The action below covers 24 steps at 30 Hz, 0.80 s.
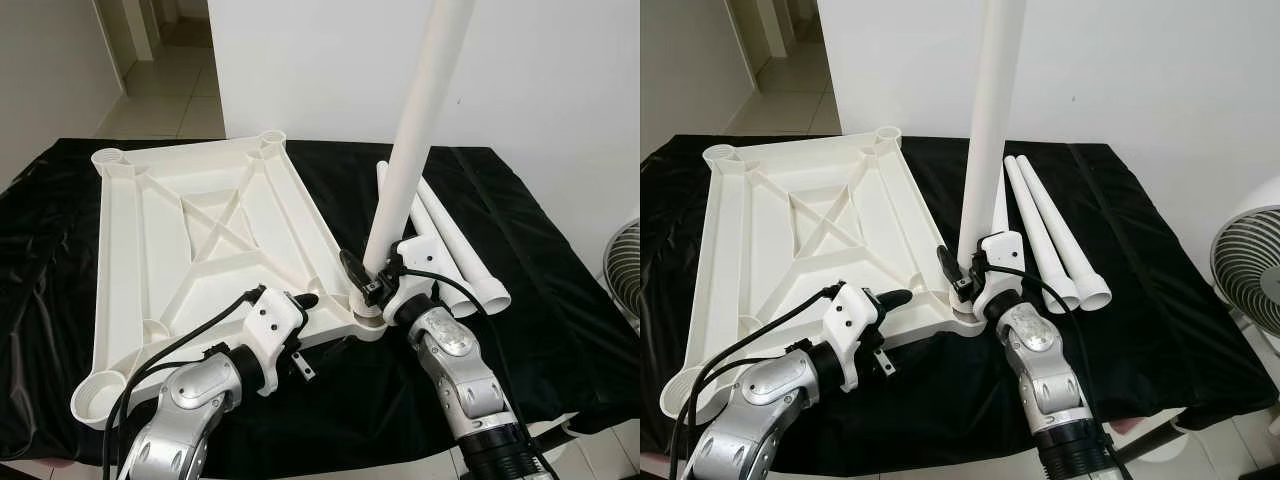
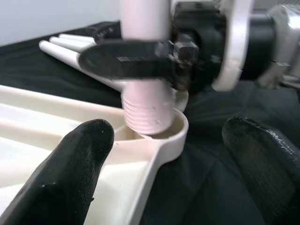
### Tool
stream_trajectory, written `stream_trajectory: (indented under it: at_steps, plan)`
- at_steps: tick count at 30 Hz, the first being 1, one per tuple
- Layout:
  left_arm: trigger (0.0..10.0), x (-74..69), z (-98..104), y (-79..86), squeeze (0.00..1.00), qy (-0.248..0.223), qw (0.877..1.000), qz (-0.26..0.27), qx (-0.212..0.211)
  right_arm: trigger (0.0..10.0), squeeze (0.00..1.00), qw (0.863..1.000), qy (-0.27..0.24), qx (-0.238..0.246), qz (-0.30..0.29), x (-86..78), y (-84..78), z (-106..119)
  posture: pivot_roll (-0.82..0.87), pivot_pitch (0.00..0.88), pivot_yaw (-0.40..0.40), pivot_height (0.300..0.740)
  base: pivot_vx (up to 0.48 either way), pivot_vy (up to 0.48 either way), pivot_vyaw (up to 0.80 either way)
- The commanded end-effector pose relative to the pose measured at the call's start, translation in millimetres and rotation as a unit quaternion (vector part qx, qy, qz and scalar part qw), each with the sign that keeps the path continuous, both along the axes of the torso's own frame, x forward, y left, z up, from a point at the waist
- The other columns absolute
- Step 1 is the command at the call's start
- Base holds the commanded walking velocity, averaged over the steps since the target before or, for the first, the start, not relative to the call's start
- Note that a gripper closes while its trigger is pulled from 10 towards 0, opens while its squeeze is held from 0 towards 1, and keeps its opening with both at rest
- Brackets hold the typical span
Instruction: Building children table
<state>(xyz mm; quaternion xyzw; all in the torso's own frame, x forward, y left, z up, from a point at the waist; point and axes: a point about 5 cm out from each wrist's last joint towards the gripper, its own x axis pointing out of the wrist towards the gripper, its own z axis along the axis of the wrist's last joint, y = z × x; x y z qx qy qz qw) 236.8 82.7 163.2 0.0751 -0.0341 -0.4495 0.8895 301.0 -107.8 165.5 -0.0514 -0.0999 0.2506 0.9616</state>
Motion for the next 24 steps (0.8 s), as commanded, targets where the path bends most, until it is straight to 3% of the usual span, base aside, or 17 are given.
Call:
stream_trajectory:
  at_steps: [1,16,24]
  plan:
    - [10.0,-0.2,-1,1.9,0.0,0.001,1.0,0.002,0.001,10.0,0.0,0.999,0.028,-0.028,0.006,-4.8,-2.0,-15,0.04,0.057,-0.038,0.74,0.0,0.0,0.0]
    - [10.0,0.1,0,7.1,0.0,0.0,1.0,0.008,0.004,10.0,0.0,0.999,0.019,-0.045,0.005,-11.2,-13.8,-19,0.04,0.057,-0.035,0.74,0.0,0.0,0.0]
    - [10.0,-0.9,0,7.9,0.0,0.002,1.0,0.004,0.007,10.0,0.0,0.999,0.015,-0.033,0.036,-17.5,-9.7,-23,0.05,0.059,-0.03,0.74,0.0,0.0,0.0]
